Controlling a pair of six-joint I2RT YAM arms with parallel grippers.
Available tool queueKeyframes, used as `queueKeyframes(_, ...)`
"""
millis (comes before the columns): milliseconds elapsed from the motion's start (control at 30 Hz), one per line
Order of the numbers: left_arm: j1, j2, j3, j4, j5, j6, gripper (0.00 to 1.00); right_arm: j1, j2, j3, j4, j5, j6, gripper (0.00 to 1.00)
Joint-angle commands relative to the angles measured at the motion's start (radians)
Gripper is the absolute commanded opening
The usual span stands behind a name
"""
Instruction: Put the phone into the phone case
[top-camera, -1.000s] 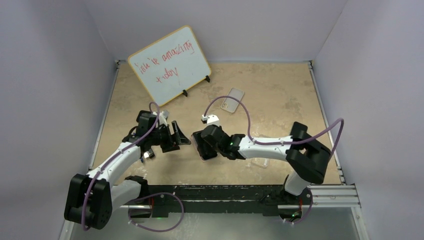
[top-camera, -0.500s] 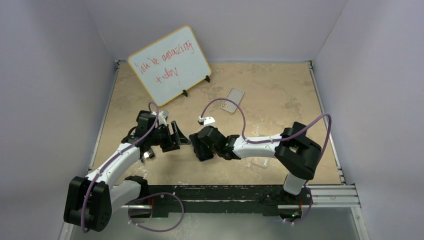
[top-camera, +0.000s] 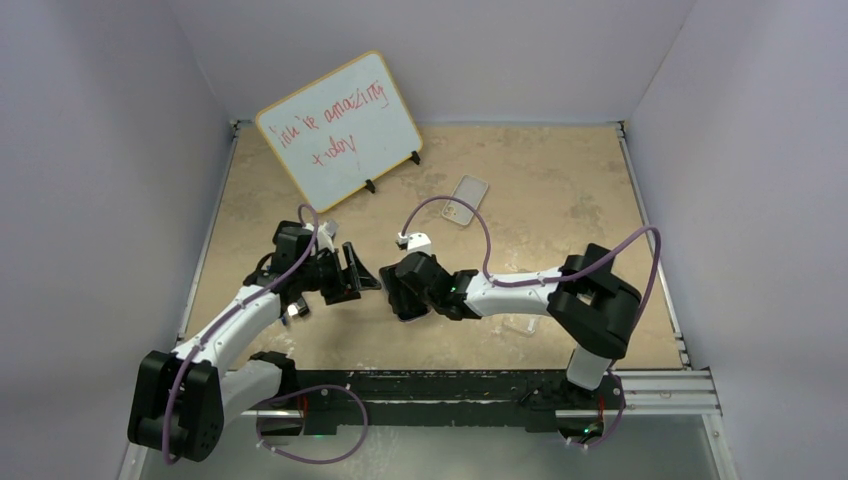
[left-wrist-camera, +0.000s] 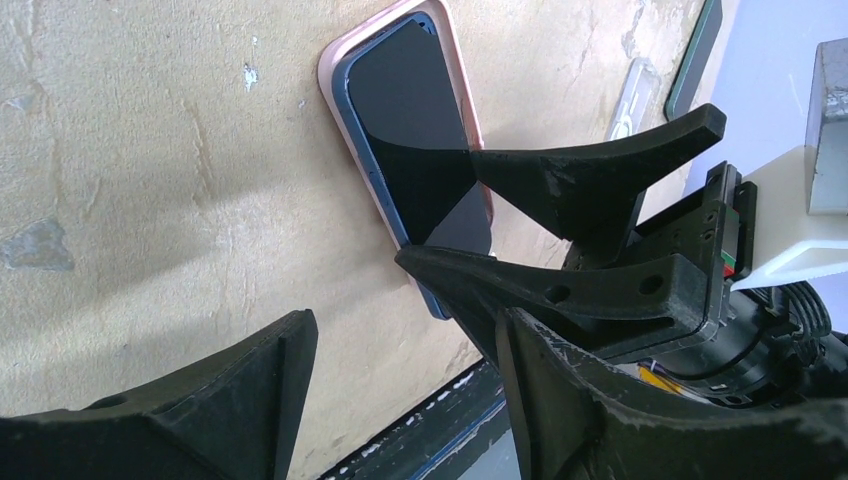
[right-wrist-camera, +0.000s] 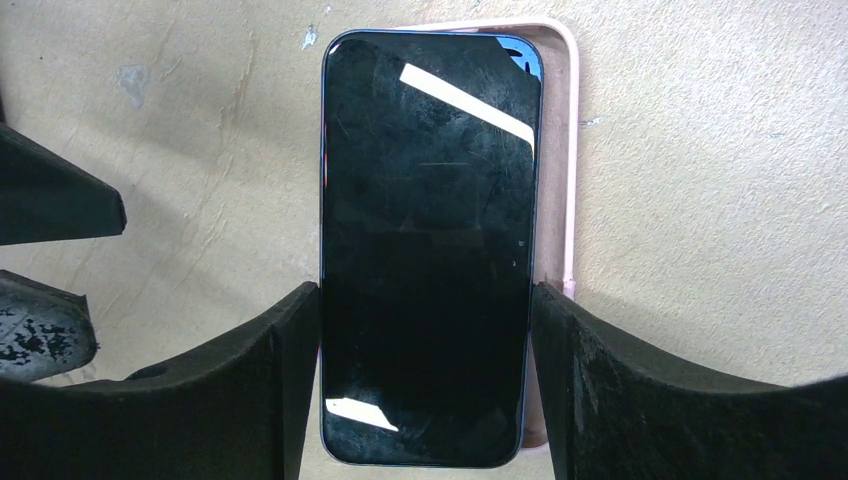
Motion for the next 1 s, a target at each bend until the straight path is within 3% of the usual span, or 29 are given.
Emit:
queueKeyframes(0, 0.006, 0.007, -0.007, 0.041, 0.025, 0.017, 0.68, 0.006, -0.009, 0.013, 0.033, 0.050, -0.006, 0.49)
queueKeyframes(300, 0.006, 0.041, 0.003, 0.063, 0.037, 0.018, 0.68, 0.006, -0.054, 0.004, 0.021, 0.041, -0.006, 0.79)
queueKeyframes(533, 0.006, 0.053, 0.006, 0.050, 0.025, 0.029, 0.68, 0.006, -0.120, -0.022, 0.003, 0.034, 0.002, 0.88)
queueKeyframes(633, 0.006, 0.057, 0.001, 0.065, 0.035, 0.020, 0.67, 0.000, -0.158, -0.024, -0.023, 0.047, -0.016, 0.85)
queueKeyframes(767, 0.006, 0.064, -0.019, 0.106, 0.056, 0.000, 0.60, -0.047, -0.205, -0.051, -0.028, -0.010, -0.038, 0.68)
queueKeyframes(967, 0.002, 0.089, -0.067, 0.194, 0.096, -0.048, 0.55, -0.183, -0.228, -0.120, 0.005, -0.243, -0.032, 0.59)
